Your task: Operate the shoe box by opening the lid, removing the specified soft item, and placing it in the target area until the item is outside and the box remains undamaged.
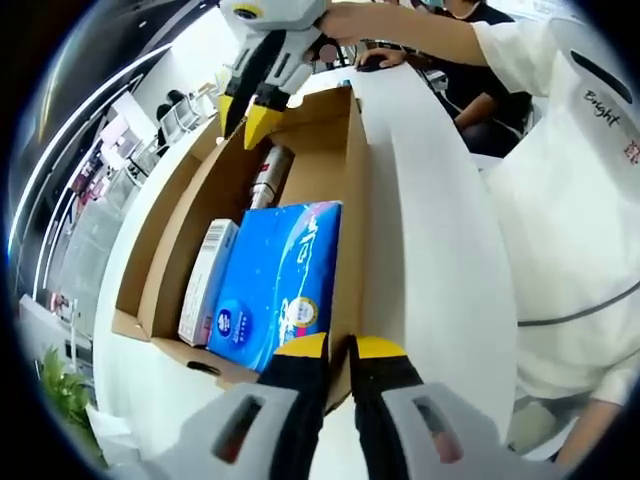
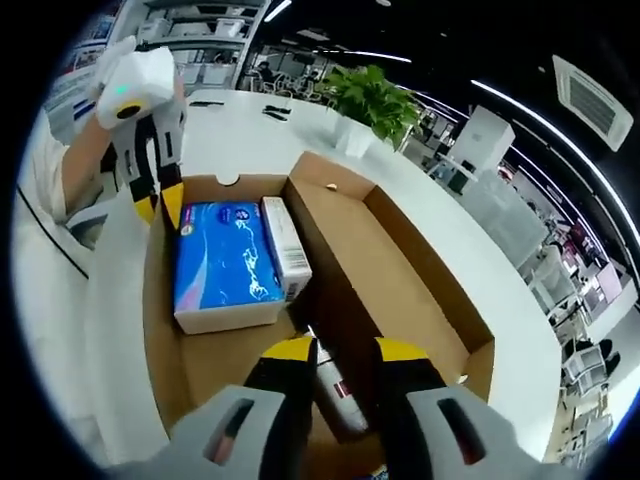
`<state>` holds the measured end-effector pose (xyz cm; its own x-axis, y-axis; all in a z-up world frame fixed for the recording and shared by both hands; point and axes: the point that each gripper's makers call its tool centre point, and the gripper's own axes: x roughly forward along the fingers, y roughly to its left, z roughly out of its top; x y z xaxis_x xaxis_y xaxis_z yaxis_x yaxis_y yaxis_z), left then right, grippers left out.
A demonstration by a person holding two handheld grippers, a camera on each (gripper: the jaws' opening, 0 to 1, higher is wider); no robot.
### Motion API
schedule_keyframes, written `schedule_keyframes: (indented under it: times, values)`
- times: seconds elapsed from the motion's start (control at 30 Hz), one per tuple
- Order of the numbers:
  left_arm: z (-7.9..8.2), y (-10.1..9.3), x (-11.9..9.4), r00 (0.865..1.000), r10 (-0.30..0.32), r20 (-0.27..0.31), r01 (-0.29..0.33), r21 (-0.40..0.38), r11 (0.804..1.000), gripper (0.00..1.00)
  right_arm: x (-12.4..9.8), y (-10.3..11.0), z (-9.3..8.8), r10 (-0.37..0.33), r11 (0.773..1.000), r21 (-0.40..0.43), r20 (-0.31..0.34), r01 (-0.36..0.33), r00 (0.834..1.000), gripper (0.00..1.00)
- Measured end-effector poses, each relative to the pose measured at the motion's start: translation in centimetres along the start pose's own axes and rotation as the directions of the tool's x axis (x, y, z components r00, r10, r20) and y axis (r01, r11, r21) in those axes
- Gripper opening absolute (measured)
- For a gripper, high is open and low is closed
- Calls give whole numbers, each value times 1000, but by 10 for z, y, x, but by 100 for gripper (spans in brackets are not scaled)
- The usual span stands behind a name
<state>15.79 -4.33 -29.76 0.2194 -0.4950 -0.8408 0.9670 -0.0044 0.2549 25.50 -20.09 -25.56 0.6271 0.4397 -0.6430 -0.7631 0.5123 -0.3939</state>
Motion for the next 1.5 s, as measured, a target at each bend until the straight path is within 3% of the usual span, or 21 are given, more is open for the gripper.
schedule_keyframes:
  times: [0.7,0.83,1.13,1.5]
  values:
    - [0,0,0,1000,7,5,-7,4,1000,8,34,28,-19,59,992,-99,-156,-75,986,20]
    - [0,0,0,1000,9,11,-9,8,1000,8,38,31,-19,77,993,-77,-160,-90,984,20]
    - [0,0,0,1000,-3,11,2,7,1000,7,47,29,-22,43,990,-127,-198,-69,979,20]
    - [1,0,0,1000,4,19,-4,29,1000,7,55,30,-34,50,986,-146,-239,-87,970,20]
